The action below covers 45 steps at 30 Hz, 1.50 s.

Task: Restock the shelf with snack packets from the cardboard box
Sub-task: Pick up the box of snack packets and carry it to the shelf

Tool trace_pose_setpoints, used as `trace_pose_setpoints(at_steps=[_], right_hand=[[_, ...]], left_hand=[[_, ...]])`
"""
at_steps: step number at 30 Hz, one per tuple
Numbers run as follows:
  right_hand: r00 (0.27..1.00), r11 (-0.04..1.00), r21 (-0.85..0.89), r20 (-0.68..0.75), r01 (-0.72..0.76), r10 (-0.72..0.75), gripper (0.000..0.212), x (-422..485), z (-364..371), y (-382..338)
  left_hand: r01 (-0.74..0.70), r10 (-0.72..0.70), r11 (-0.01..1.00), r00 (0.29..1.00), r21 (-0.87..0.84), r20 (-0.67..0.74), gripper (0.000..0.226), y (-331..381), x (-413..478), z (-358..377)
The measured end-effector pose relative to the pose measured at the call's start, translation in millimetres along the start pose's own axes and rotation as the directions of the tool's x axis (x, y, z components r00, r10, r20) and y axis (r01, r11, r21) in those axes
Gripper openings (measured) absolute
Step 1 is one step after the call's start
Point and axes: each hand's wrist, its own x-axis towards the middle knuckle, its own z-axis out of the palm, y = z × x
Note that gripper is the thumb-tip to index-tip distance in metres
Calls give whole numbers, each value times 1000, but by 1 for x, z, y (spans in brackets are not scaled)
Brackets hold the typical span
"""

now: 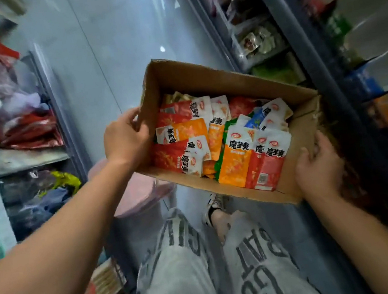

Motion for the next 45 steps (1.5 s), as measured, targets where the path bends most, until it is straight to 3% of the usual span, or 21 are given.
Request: trace_pose_setpoints(at_steps=[14,22,25,30,36,42,45], right_hand=[[972,971,132,-105,-198,212,52,106,78,-61],[875,914,226,-284,-336,392,45,134,172,-97],[845,890,205,-284,-407,452,57,131,204,-107],[749,792,243,-260,-560,609,47,111,248,-111],[689,743,356,-289,-567,664,52,85,297,-79],[640,722,317,-334,-615,692,42,95,332,-16],[655,732,304,-327,-610,681,44,105,346,22]], left_hand=[[-214,217,976,961,-38,173,57,74,218,51],[-413,376,911,850,22,369,45,66,352,116],[-450,398,893,813,23,425,46,60,386,127],[-547,448,837,712,26,540,40,52,413,155],[-668,497,743,595,45,632,40,27,406,209],[-704,501,709,542,39,675,37,-1,378,287],[-698,488,715,533,33,691,35,-9,367,318]])
